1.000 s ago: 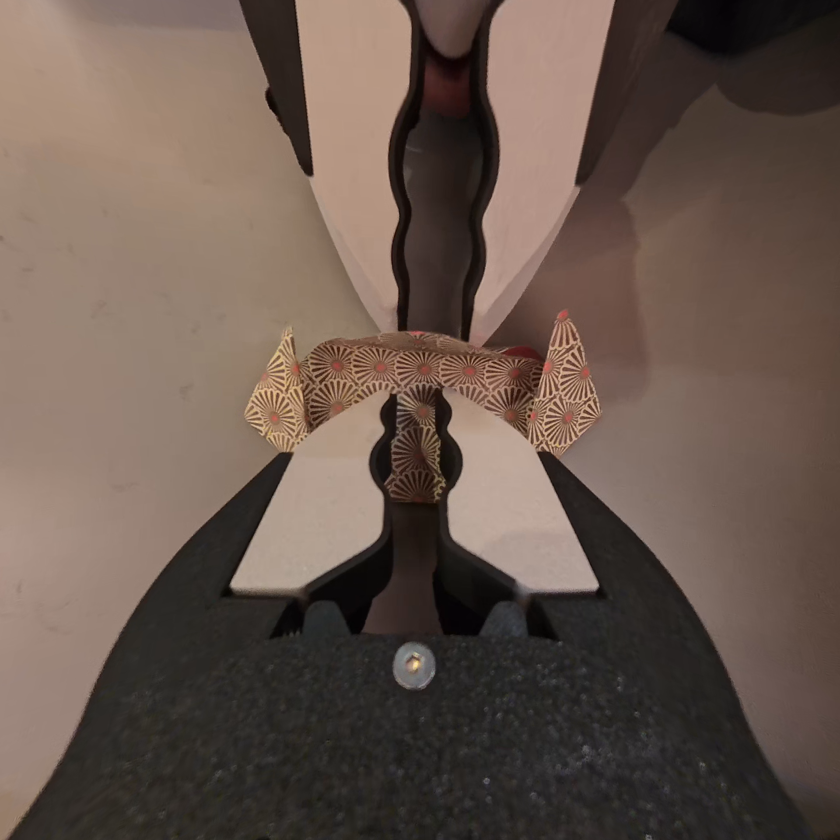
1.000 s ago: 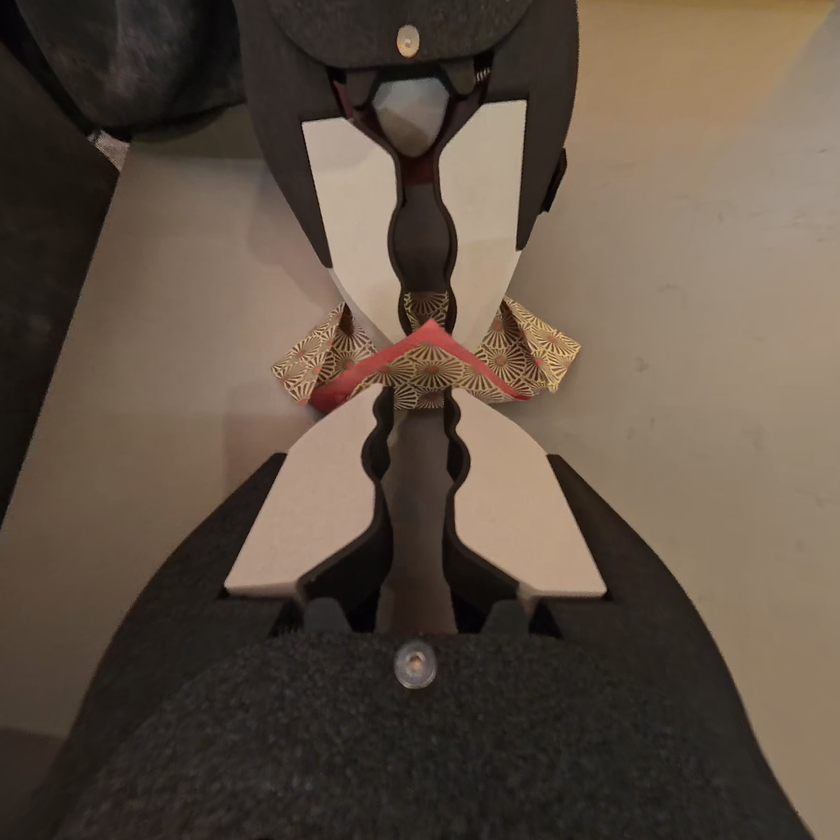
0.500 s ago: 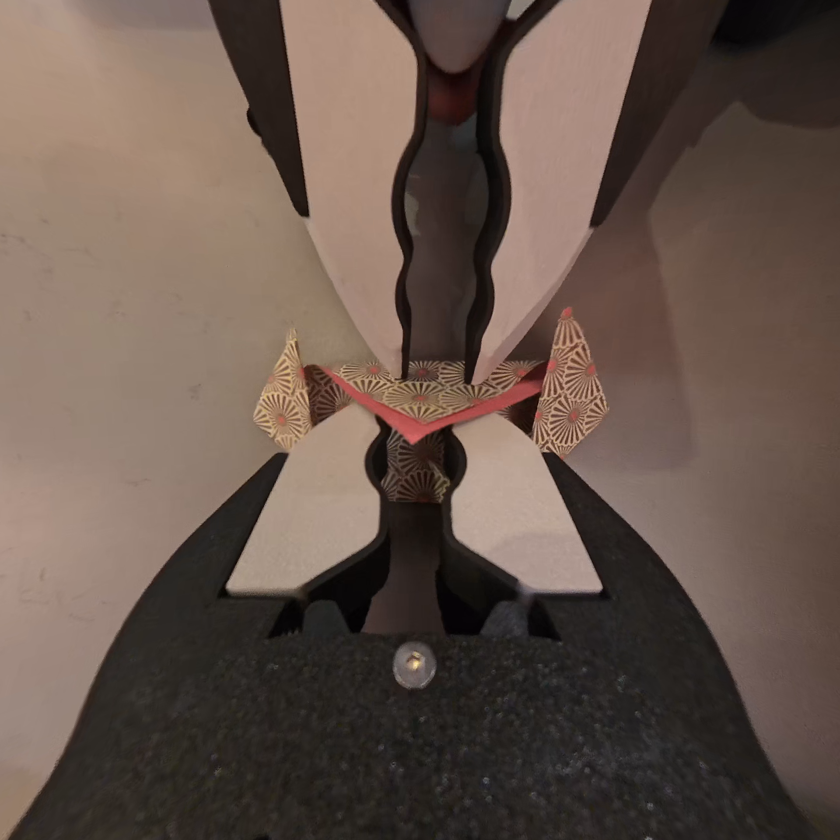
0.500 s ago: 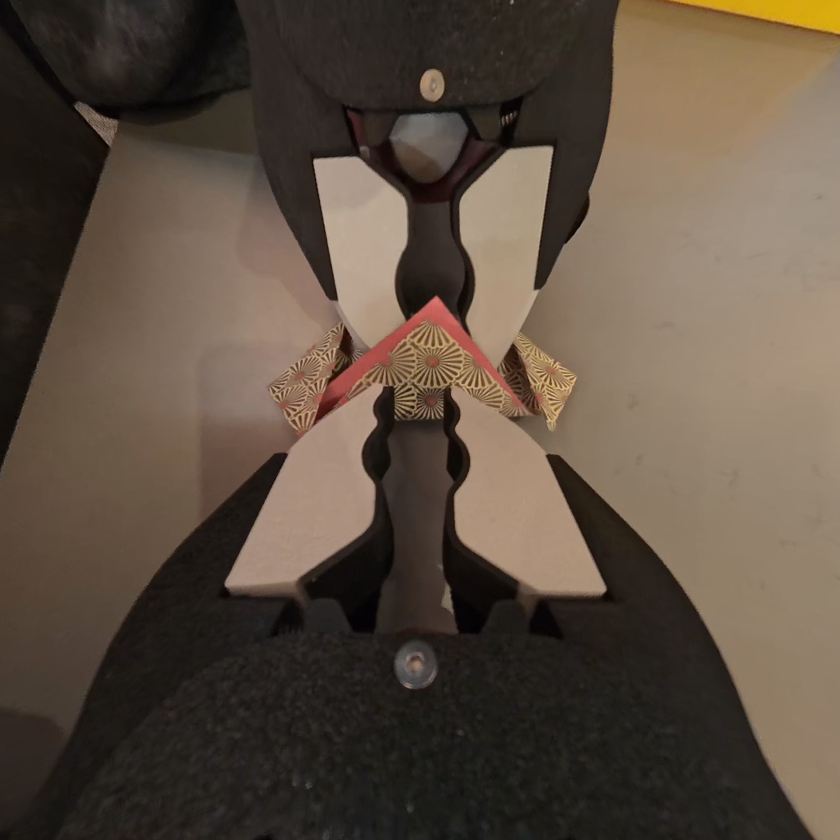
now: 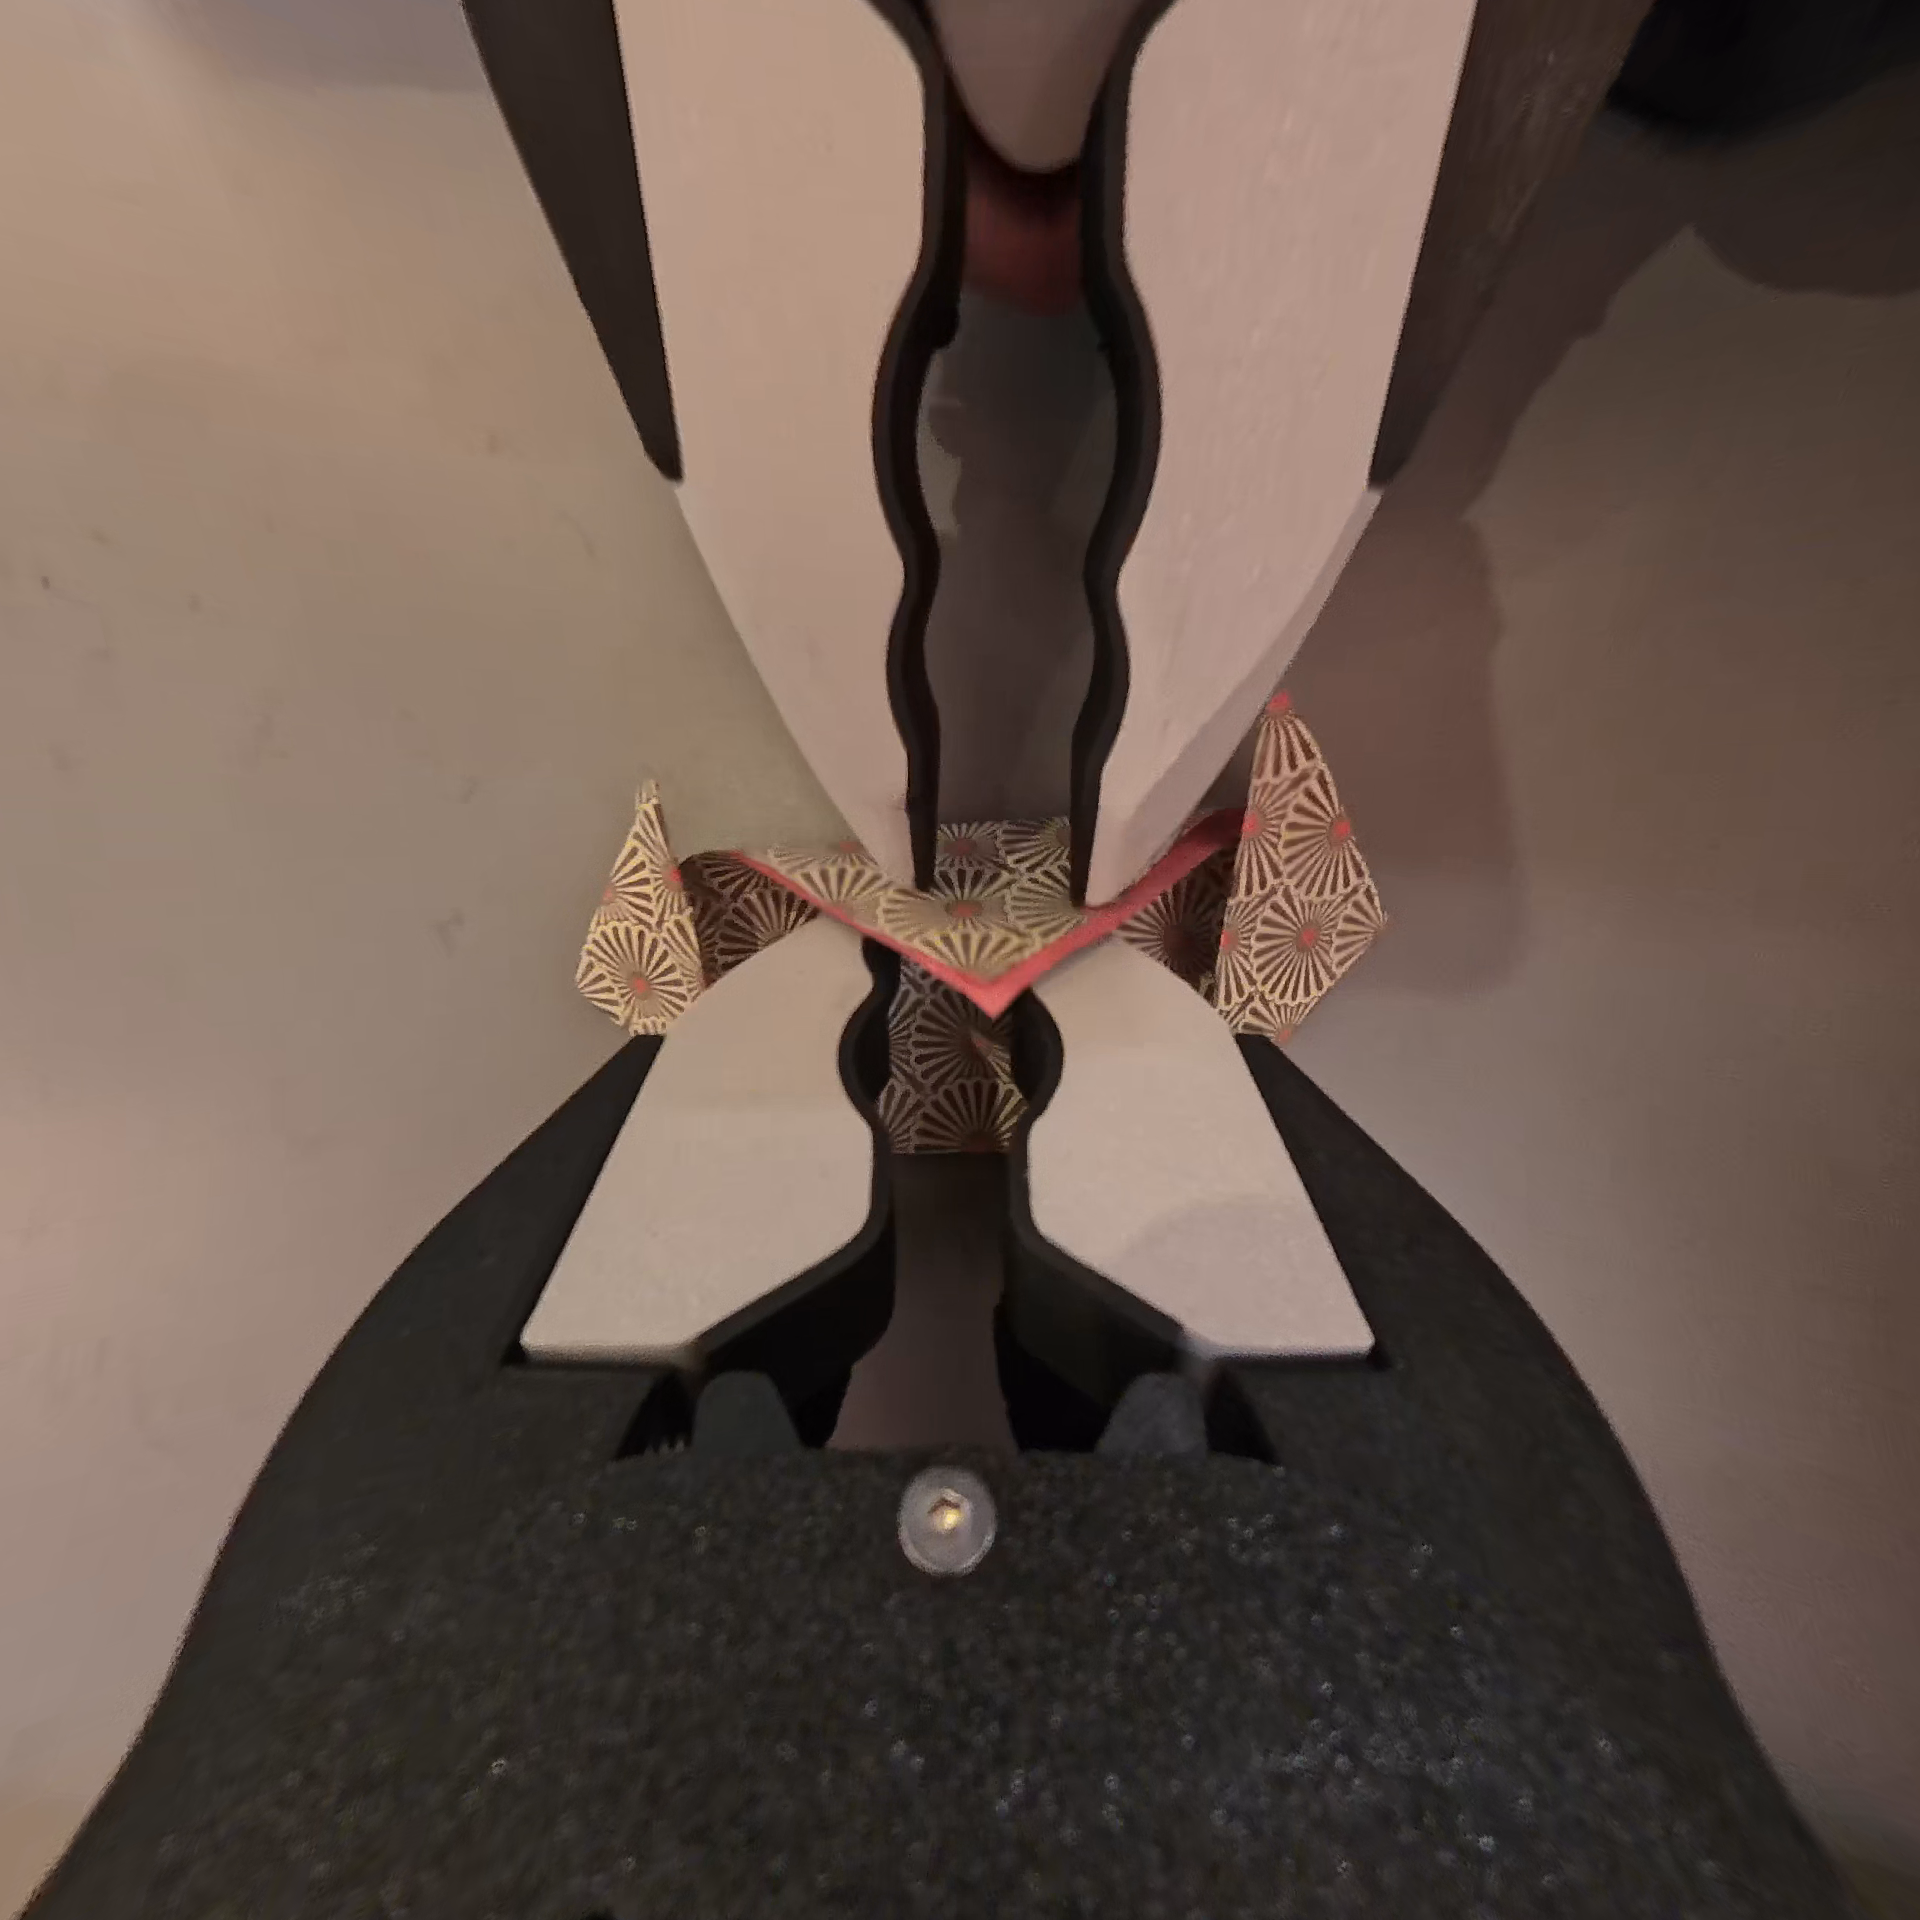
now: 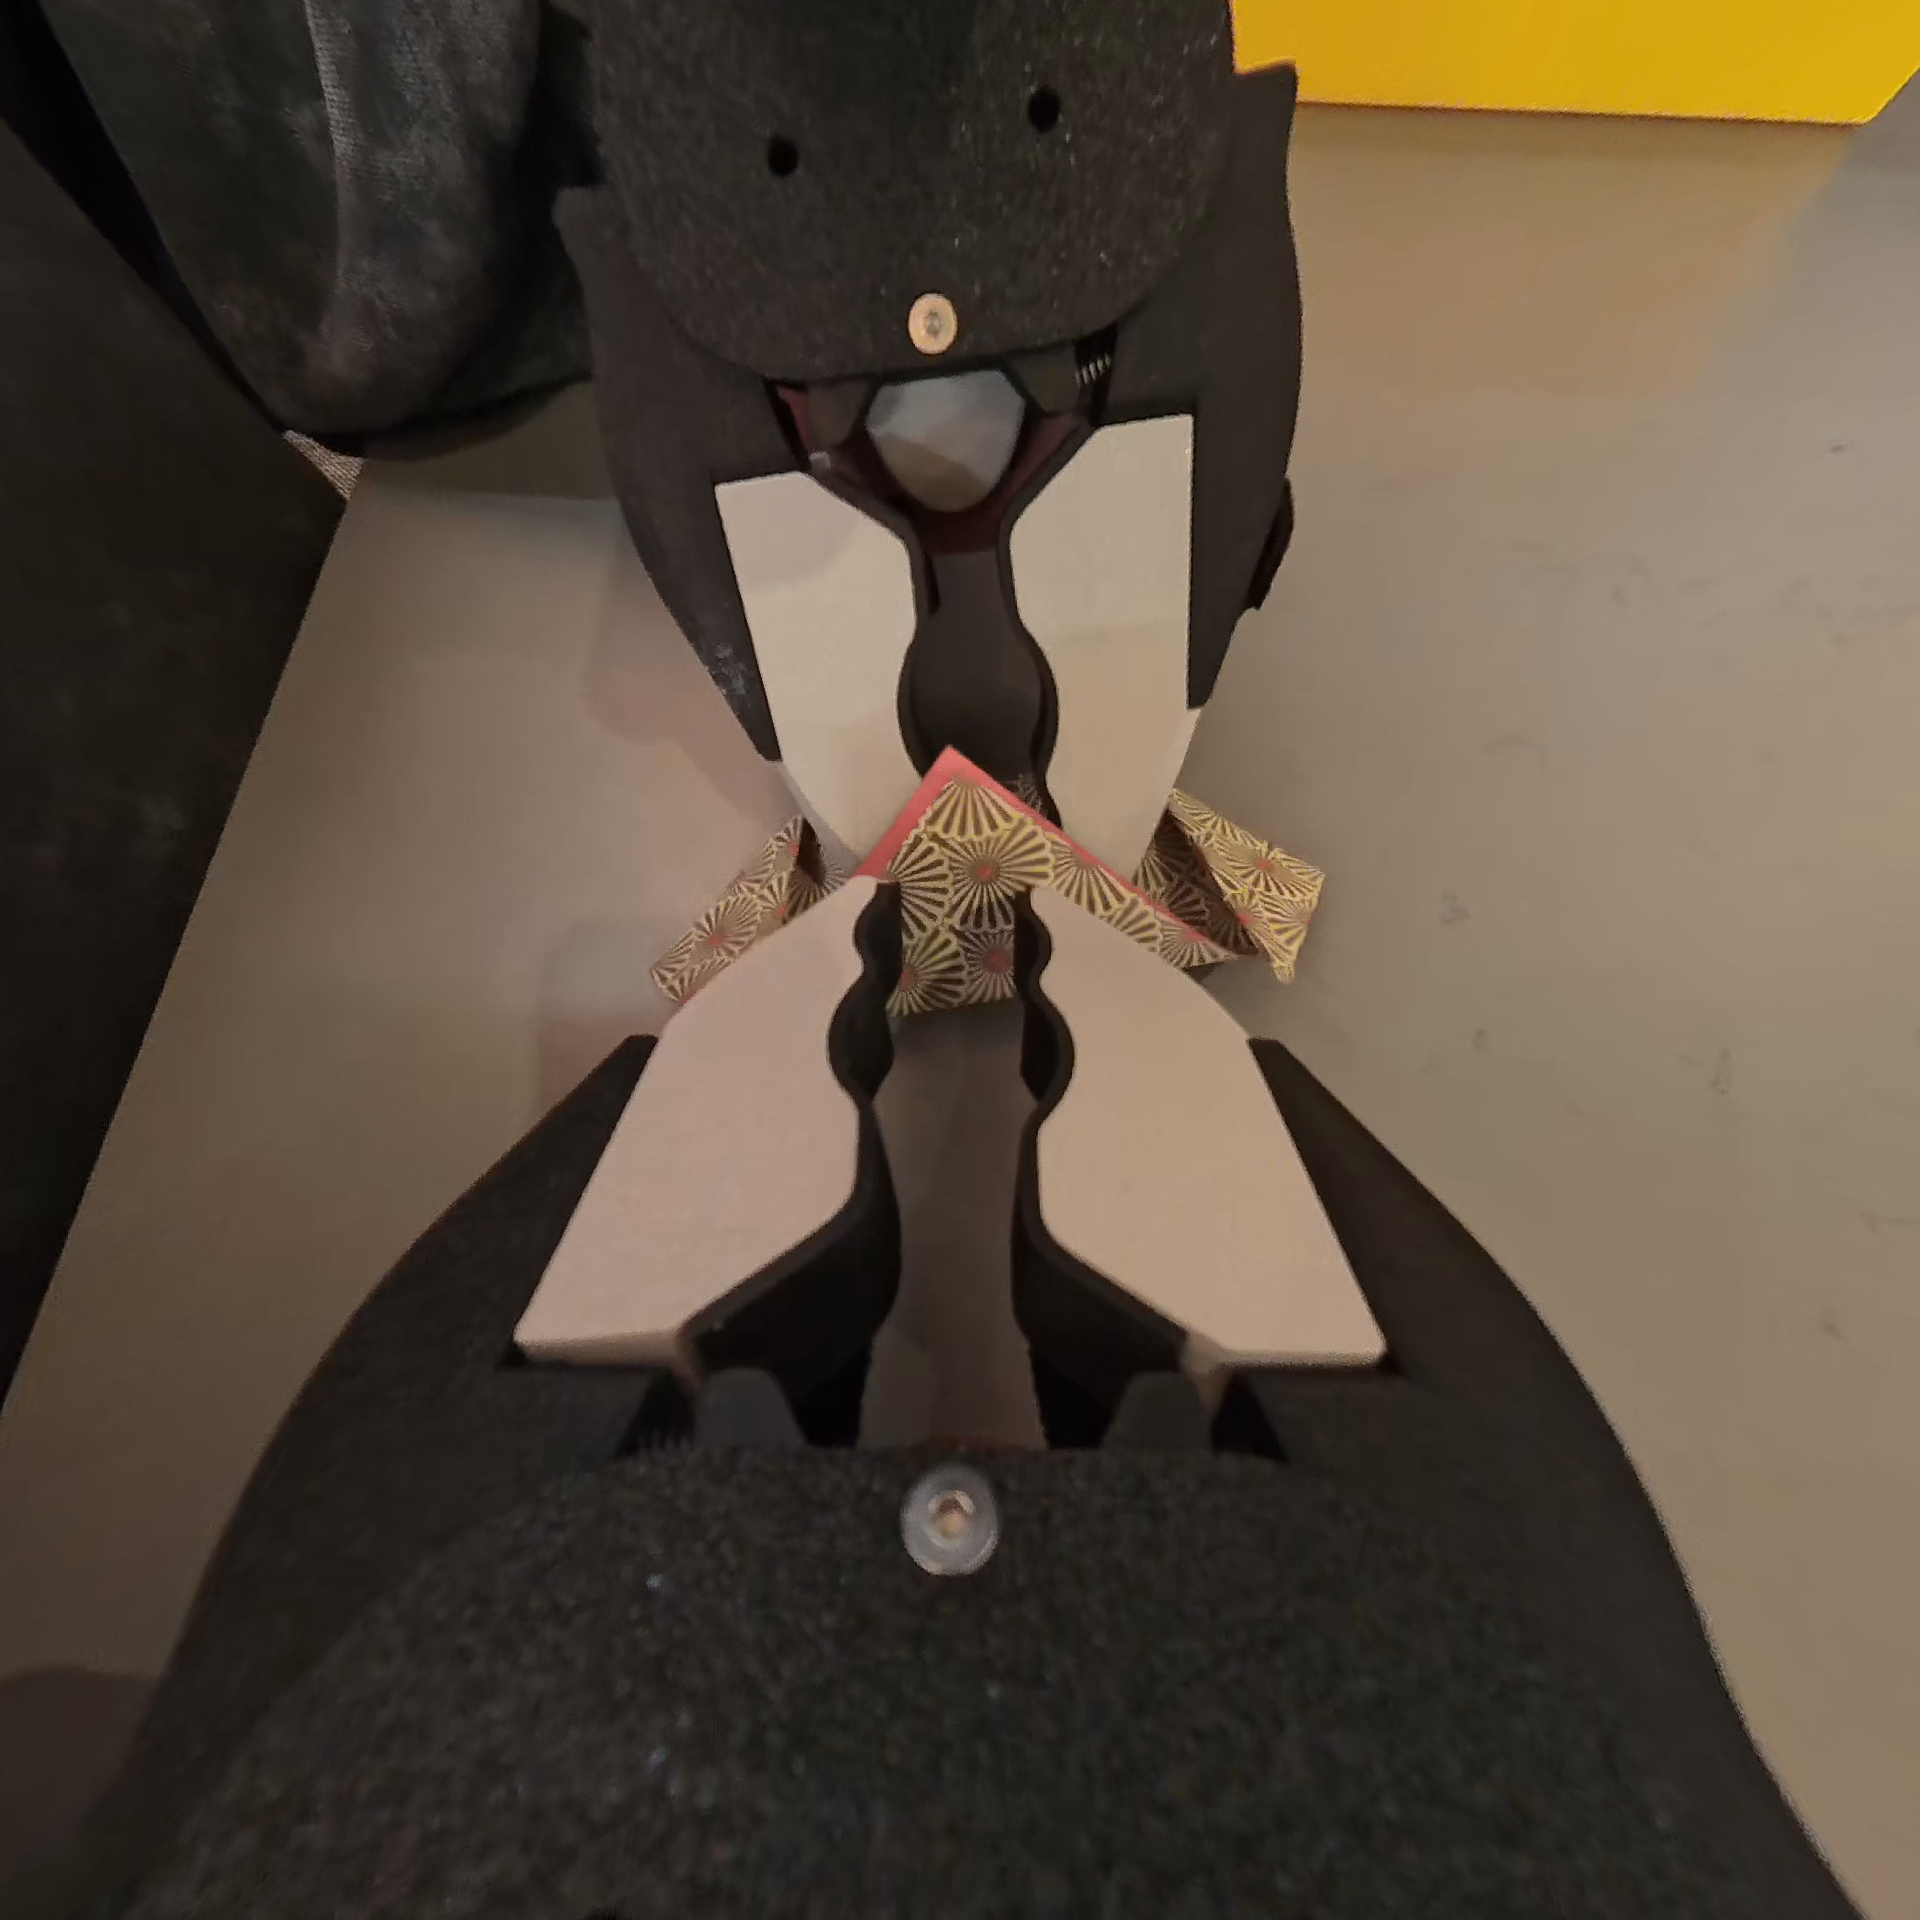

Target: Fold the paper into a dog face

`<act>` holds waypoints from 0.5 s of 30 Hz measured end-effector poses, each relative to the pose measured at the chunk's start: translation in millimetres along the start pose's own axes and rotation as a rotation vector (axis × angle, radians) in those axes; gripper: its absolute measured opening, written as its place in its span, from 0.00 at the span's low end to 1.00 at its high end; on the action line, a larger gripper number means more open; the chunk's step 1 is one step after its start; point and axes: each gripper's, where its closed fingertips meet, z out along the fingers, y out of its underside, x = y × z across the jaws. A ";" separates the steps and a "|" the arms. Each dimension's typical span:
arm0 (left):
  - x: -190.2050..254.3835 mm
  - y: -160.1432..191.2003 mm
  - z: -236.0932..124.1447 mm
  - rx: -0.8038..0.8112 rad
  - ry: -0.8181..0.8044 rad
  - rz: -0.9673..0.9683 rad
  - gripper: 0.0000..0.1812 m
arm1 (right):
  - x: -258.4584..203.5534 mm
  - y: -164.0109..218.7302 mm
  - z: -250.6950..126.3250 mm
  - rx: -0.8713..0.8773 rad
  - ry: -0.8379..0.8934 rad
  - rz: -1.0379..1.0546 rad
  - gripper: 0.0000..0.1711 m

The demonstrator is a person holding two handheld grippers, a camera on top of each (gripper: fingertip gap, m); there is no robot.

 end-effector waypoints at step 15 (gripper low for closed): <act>-16.0 13.6 -27.5 -0.004 -0.079 -0.105 0.17 | 1.0 -0.2 4.0 -0.019 -0.010 -0.028 0.11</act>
